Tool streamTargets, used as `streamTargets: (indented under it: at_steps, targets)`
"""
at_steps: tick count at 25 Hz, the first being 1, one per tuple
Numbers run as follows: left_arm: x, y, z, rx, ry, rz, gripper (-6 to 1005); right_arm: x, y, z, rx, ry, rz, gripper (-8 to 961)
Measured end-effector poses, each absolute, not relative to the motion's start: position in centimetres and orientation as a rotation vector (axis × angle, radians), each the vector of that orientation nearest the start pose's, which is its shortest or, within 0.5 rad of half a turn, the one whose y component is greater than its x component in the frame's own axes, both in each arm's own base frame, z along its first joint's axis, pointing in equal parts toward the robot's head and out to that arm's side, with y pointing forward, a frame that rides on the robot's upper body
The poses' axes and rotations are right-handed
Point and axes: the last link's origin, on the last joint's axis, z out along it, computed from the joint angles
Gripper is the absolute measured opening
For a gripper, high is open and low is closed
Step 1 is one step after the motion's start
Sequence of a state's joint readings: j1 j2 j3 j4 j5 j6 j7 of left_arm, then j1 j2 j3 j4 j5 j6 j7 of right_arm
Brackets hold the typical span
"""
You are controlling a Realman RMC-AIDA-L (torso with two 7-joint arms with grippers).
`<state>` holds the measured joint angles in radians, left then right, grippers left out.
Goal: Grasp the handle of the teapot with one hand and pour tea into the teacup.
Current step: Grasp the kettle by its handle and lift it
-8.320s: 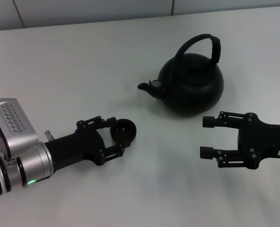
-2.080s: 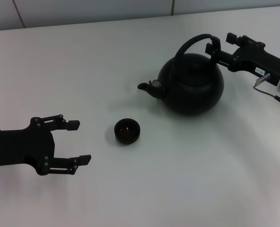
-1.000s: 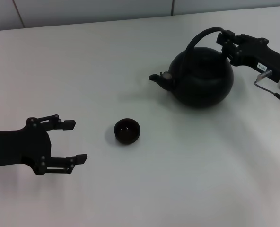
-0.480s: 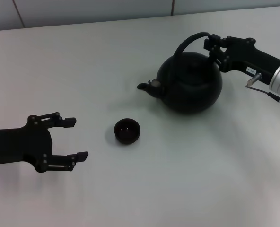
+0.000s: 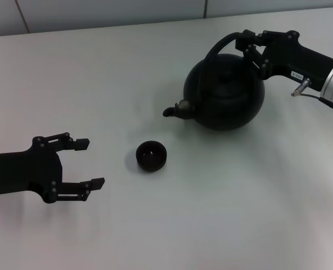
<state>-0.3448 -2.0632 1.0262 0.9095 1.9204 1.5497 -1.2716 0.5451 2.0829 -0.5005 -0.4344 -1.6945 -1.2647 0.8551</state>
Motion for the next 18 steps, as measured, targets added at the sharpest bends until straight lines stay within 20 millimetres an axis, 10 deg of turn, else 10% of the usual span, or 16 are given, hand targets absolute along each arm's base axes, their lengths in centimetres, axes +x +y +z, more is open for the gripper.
streamTargets:
  at_steps: [18]
  targets:
    - [-27.1,29.8,0.1,-2.860,-0.258,-0.436,870,26.7,37.4,0.9,-2.320,0.196,0.652,147]
